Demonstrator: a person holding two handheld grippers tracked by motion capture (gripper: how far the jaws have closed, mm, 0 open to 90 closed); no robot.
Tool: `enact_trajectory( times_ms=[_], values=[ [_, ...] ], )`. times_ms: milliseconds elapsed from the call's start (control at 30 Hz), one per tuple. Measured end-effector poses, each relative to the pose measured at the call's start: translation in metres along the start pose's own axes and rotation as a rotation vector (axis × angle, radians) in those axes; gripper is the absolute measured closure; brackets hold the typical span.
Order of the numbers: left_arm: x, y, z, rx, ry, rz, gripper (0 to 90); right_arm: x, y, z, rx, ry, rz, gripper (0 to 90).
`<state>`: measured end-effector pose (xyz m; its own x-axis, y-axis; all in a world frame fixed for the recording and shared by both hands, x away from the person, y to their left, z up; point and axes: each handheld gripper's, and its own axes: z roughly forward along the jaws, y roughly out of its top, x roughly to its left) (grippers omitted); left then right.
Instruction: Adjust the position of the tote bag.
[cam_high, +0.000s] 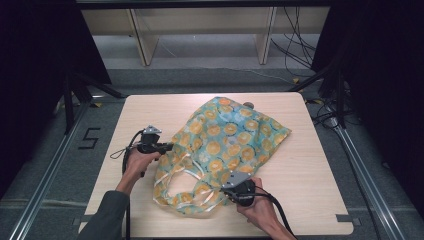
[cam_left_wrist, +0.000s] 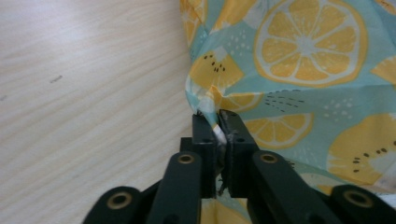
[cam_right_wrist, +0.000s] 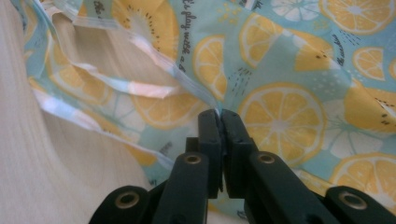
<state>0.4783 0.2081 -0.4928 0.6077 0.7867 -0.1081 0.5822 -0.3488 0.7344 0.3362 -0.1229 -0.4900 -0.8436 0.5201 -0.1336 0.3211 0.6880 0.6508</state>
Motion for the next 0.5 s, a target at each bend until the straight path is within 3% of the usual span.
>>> enact_trajectory(
  times_ms=[133, 233, 267, 367, 400, 500],
  values=[
    [-0.008, -0.005, -0.005, -0.021, -0.015, -0.001, 88.2, -0.004, -0.008, -0.01, 0.001, -0.016, -0.011, 89.9],
    [-0.021, -0.015, -0.013, -0.019, -0.024, 0.027, 88.3, -0.014, -0.017, -0.019, 0.028, -0.058, -0.049, 90.0],
    [-0.025, -0.018, -0.015, -0.022, -0.026, 0.032, 88.3, -0.015, -0.02, -0.023, 0.02, -0.057, -0.006, 90.0],
    [-0.038, -0.026, -0.023, -0.028, -0.038, 0.054, 88.3, -0.028, -0.03, -0.033, 0.038, -0.071, -0.013, 90.0],
    [-0.047, -0.03, -0.028, -0.031, -0.053, 0.074, 88.4, -0.031, -0.033, -0.037, 0.047, -0.083, 0.026, 90.0],
    [-0.063, -0.039, -0.033, -0.031, -0.08, 0.108, 88.5, -0.044, -0.047, -0.054, 0.036, -0.125, 0.067, 90.0]
  ],
)
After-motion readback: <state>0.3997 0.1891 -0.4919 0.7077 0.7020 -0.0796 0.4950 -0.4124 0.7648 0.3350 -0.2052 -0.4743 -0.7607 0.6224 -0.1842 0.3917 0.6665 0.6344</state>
